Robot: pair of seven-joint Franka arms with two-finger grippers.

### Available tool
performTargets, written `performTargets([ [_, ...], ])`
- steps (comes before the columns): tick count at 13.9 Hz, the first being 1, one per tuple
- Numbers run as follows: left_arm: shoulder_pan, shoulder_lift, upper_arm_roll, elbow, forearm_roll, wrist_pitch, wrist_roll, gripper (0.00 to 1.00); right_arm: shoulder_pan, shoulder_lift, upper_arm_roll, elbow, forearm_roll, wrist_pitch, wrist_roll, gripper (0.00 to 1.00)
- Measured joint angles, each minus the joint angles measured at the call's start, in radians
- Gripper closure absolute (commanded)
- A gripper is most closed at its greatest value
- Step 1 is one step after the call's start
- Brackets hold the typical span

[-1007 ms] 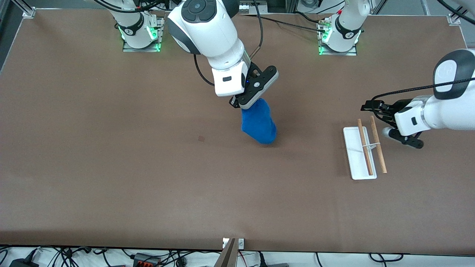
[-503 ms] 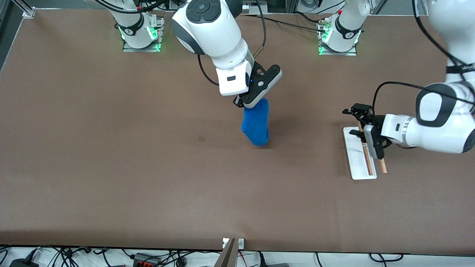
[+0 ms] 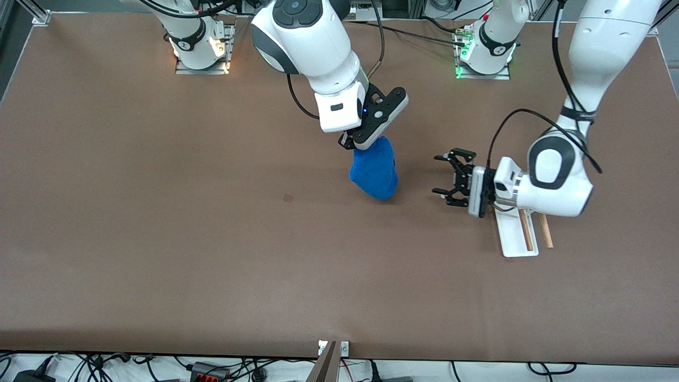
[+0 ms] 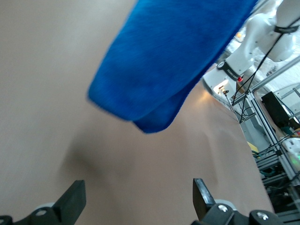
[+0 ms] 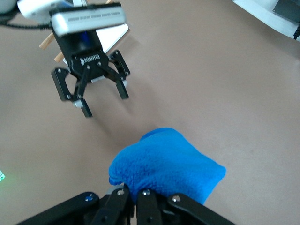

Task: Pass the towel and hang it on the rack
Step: 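Grasp the hanging towel with the left gripper below the right gripper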

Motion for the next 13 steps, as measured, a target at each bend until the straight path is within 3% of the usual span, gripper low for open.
performTargets([
  [5, -0.01, -0.002, -0.096, -0.03, -0.122, 0.072, 0.238, 0.0, 0.0, 0.0, 0.0, 0.0, 0.0, 0.0, 0.0, 1.0],
  [8, -0.022, -0.002, -0.11, -0.087, -0.265, 0.119, 0.389, 0.0, 0.0, 0.0, 0.0, 0.0, 0.0, 0.0, 0.0, 1.0],
  [13, -0.066, -0.002, -0.114, -0.098, -0.344, 0.187, 0.422, 0.0, 0.0, 0.0, 0.0, 0.0, 0.0, 0.0, 0.0, 1.0],
])
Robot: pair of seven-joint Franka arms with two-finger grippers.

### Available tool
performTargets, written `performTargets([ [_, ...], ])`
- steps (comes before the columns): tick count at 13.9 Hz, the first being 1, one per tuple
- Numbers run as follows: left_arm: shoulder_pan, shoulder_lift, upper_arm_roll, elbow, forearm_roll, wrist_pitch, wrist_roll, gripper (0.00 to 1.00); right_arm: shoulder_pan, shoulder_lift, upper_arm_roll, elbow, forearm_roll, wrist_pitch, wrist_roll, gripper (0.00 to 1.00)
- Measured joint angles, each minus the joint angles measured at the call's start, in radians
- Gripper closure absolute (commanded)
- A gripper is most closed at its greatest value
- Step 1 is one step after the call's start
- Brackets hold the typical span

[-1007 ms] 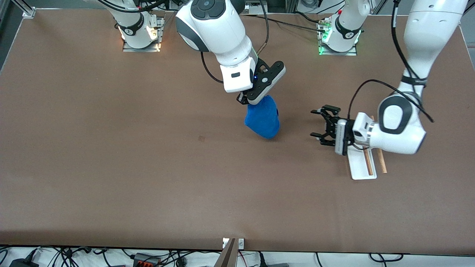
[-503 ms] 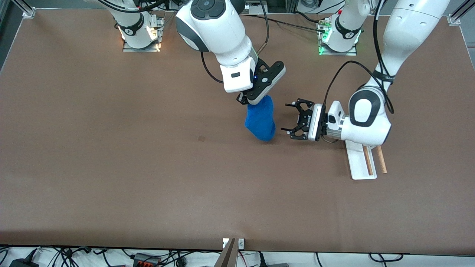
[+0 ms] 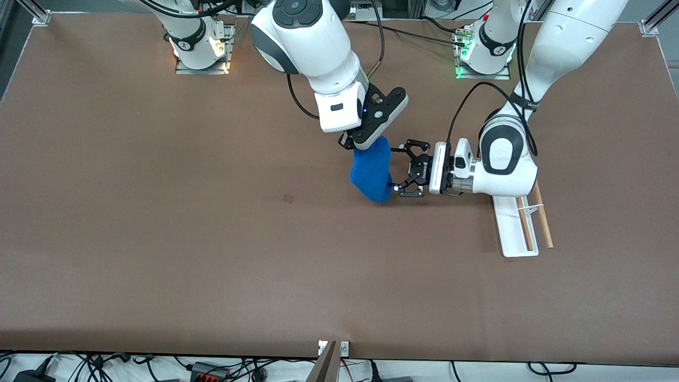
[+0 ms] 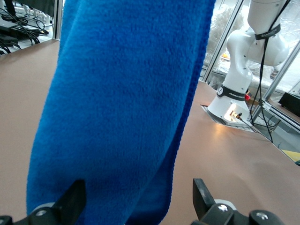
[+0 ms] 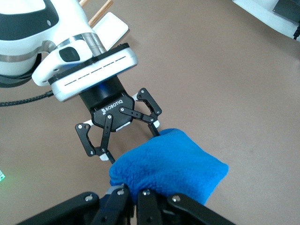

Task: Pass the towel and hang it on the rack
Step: 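Grasp the hanging towel with the left gripper below the right gripper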

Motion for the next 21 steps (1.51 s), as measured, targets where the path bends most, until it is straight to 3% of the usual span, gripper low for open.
performTargets([
  [8, -0.102, 0.0, -0.002, 0.011, -0.09, 0.118, 0.021, 0.0, 0.0, 0.0, 0.0, 0.0, 0.0, 0.0, 0.0, 1.0],
  [9, -0.104, 0.0, -0.002, 0.012, -0.09, 0.121, 0.021, 0.04, 0.0, 0.0, 0.0, 0.0, 0.0, 0.0, 0.0, 1.0],
  [12, -0.109, 0.0, -0.002, 0.028, -0.09, 0.137, 0.037, 0.48, 0.0, 0.0, 0.0, 0.0, 0.0, 0.0, 0.0, 1.0],
  [14, -0.116, 0.004, -0.002, 0.043, -0.09, 0.141, 0.041, 0.87, 0.0, 0.0, 0.0, 0.0, 0.0, 0.0, 0.0, 1.0],
  [15, -0.117, 0.006, -0.002, 0.045, -0.09, 0.145, 0.041, 1.0, 0.0, 0.0, 0.0, 0.0, 0.0, 0.0, 0.0, 1.0],
  [19, -0.118, 0.013, -0.001, 0.045, -0.09, 0.195, 0.022, 1.0, 0.0, 0.0, 0.0, 0.0, 0.0, 0.0, 0.0, 1.0],
  [20, -0.12, 0.014, -0.001, 0.045, -0.091, 0.208, 0.003, 1.0, -0.001, 0.0, 0.0, 0.0, 0.0, 0.0, 0.0, 0.71],
  [21, -0.122, 0.015, -0.001, 0.045, -0.091, 0.215, -0.017, 1.0, -0.002, 0.001, -0.001, 0.0, 0.0, 0.0, 0.0, 0.01],
])
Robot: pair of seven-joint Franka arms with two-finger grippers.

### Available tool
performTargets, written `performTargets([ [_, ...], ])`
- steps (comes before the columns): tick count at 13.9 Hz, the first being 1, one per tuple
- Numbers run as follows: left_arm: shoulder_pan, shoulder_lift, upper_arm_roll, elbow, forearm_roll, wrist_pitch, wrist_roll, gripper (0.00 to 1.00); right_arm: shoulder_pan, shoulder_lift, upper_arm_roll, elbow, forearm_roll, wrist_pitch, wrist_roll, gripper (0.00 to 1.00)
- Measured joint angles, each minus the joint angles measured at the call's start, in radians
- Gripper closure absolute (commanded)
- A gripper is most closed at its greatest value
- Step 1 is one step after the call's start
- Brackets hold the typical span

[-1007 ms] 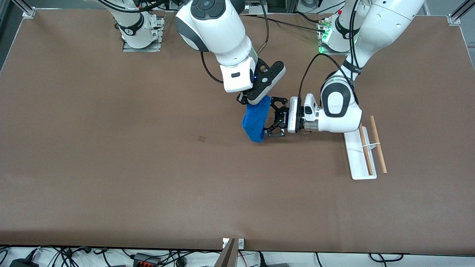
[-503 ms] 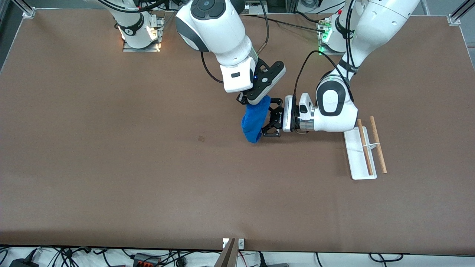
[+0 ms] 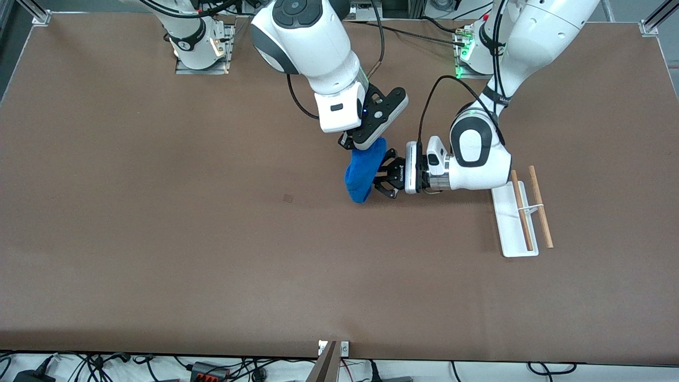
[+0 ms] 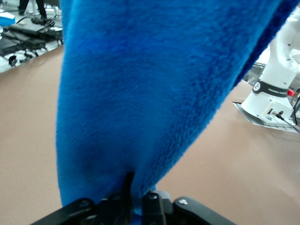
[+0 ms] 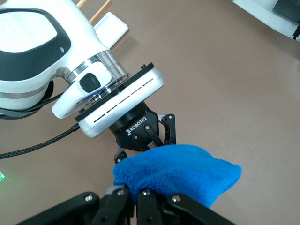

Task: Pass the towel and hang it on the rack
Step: 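Open the right gripper and withdraw while the left gripper carries the towel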

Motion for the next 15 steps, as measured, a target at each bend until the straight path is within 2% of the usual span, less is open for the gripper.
performTargets([
  [9, 0.001, -0.011, 0.007, 0.002, 0.011, 0.014, -0.167, 1.0, -0.027, 0.001, -0.008, 0.0, 0.0, -0.002, 0.012, 0.0],
  [12, 0.022, -0.073, 0.011, 0.004, 0.194, 0.006, -0.397, 1.0, -0.051, 0.0, -0.009, 0.001, 0.0, -0.03, 0.015, 0.0],
  [15, 0.091, -0.177, 0.015, 0.012, 0.478, -0.117, -0.743, 1.0, -0.108, -0.014, -0.013, 0.006, -0.005, -0.12, 0.017, 0.0],
])
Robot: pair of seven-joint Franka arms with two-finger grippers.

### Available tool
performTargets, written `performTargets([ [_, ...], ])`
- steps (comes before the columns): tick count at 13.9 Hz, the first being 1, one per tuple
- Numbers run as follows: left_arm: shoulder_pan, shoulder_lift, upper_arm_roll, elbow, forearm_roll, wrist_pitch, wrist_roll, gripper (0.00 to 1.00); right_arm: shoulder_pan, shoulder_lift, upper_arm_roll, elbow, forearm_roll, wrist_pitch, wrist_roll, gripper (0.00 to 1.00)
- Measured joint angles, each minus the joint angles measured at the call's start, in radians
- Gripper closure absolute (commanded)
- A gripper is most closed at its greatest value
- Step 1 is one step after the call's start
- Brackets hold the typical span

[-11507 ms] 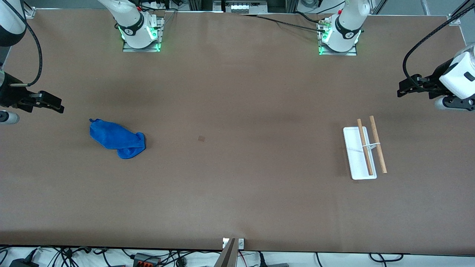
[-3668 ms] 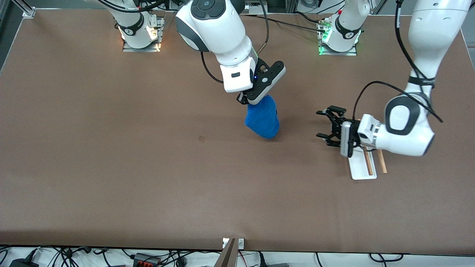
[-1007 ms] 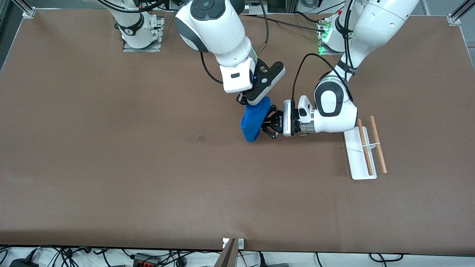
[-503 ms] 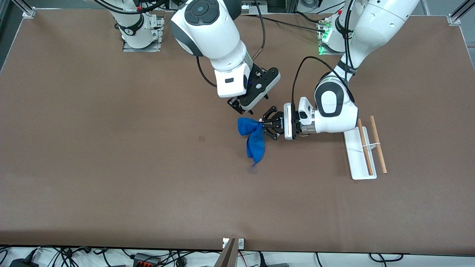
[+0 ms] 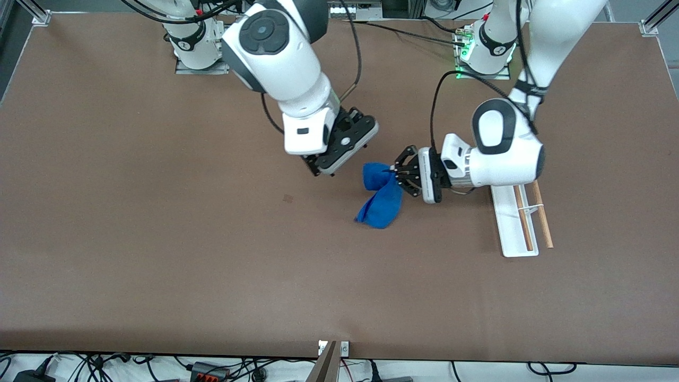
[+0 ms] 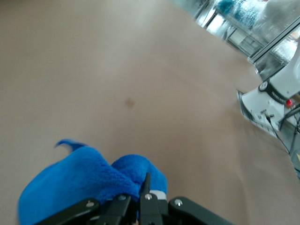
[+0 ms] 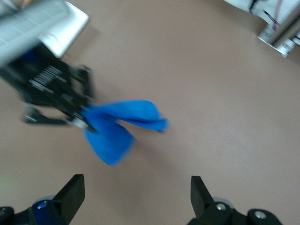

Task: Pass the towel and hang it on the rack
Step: 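Open the right gripper and withdraw while the left gripper carries the towel, then lower the towel over the wooden rods with the left gripper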

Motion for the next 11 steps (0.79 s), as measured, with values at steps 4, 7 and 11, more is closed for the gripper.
performTargets([
  [4, 0.126, -0.09, 0.005, 0.13, 0.372, -0.321, -0.377, 1.0, -0.106, -0.017, -0.054, -0.003, -0.062, -0.133, 0.0, 0.0],
  [7, 0.146, -0.097, 0.009, 0.243, 0.535, -0.48, -0.619, 1.0, -0.144, -0.017, -0.171, -0.036, -0.082, -0.198, 0.001, 0.0],
  [11, 0.153, -0.079, 0.016, 0.249, 0.704, -0.555, -0.923, 1.0, -0.235, -0.016, -0.233, -0.083, -0.082, -0.219, 0.001, 0.0],
])
